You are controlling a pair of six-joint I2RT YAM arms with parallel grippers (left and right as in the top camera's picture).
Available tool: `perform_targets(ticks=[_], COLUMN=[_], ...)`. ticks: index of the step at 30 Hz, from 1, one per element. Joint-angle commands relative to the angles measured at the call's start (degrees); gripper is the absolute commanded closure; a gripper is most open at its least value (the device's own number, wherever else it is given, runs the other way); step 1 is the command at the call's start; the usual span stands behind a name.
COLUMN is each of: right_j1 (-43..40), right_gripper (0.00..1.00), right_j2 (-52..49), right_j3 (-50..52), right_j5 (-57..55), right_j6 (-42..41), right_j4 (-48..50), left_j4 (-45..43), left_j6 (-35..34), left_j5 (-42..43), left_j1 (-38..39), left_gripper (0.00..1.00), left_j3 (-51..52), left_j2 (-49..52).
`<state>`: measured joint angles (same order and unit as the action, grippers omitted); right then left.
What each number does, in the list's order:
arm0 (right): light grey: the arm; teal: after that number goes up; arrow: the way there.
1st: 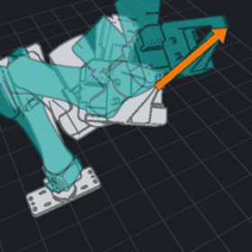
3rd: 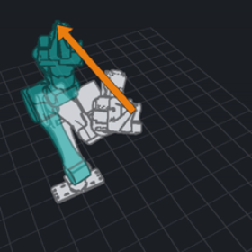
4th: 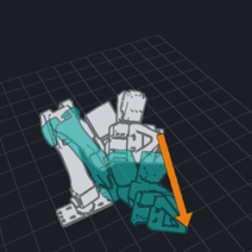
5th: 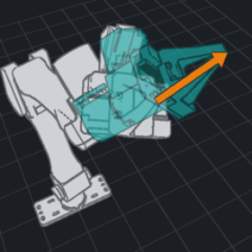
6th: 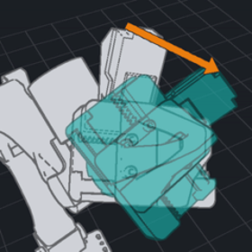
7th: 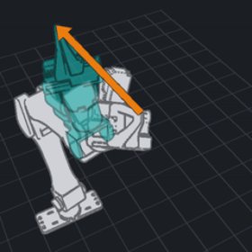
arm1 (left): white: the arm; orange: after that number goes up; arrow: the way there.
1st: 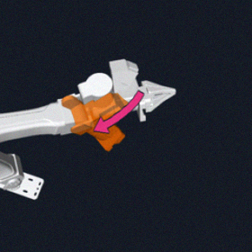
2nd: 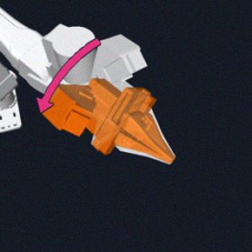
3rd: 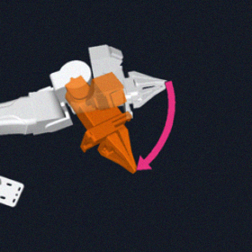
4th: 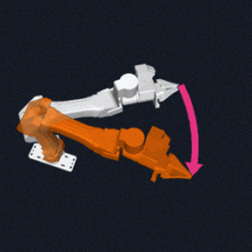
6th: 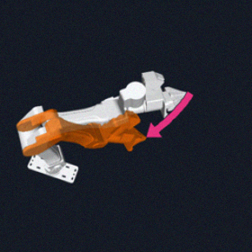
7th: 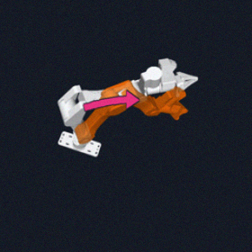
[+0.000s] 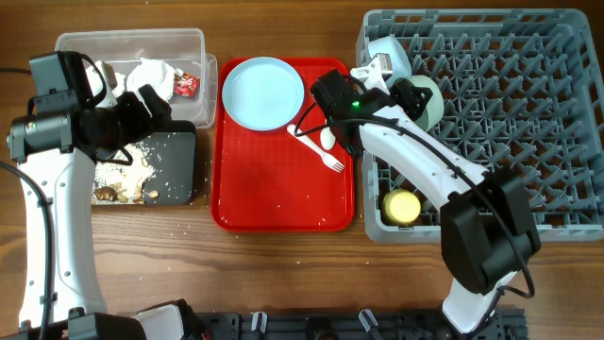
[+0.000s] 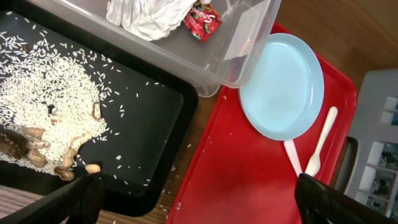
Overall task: Sort waste into correct bins and load items into the dishwasher rack
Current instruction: 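Carry the mint-green bowl into the rack and release it, then reach the right gripper to the light-blue plate and grasp its rim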
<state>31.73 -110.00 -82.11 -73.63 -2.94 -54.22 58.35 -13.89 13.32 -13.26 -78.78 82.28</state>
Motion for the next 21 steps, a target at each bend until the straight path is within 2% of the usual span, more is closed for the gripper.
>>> perform_targets(ticks=[1,3,7,10,12,17,21], right_j1=[1.05,1.84,3.39,4.81,5.73,7.02,6.93], right_gripper=[0.92,0.83,0.44,0.32,0.26,0.23,0.15], right_j2=[-0.79,-0.79,-0.76,-0.74,-0.74,-0.59,0.85], right_j3=[0.11,0.11,0.04,0.04,-0.13,-2.71,-7.50], right_j5=[11.37,14.69,15.58,15.72,15.93,21.97,26.38], right_j6=[0.22,1.51,1.90,1.90,1.92,3.02,4.68], right_j4=[-0.94,-1.01,-0.98,-0.98,-0.96,-0.90,-0.83], left_j4=[0.02,0.00,0.02,0.02,0.02,0.02,0.00], left_j6=[-0.04,-0.04,-0.07,-0.04,-0.04,-0.04,-0.04], left_j5=[-0.13,-0.15,-0.13,-0.13,-0.13,-0.13,-0.13], left_j1=[-0.15,-0.15,-0.15,-0.15,-0.15,-0.15,-0.15], left_gripper=[0.00,0.00,0.00,0.00,0.00,0.00,0.00], left_j3=[-0.63,-0.63,-0.63,-0.63,-0.63,-0.63,-0.63], left_j2=[-0.85,-0.85,-0.85,-0.85,-0.85,-0.85,-0.85])
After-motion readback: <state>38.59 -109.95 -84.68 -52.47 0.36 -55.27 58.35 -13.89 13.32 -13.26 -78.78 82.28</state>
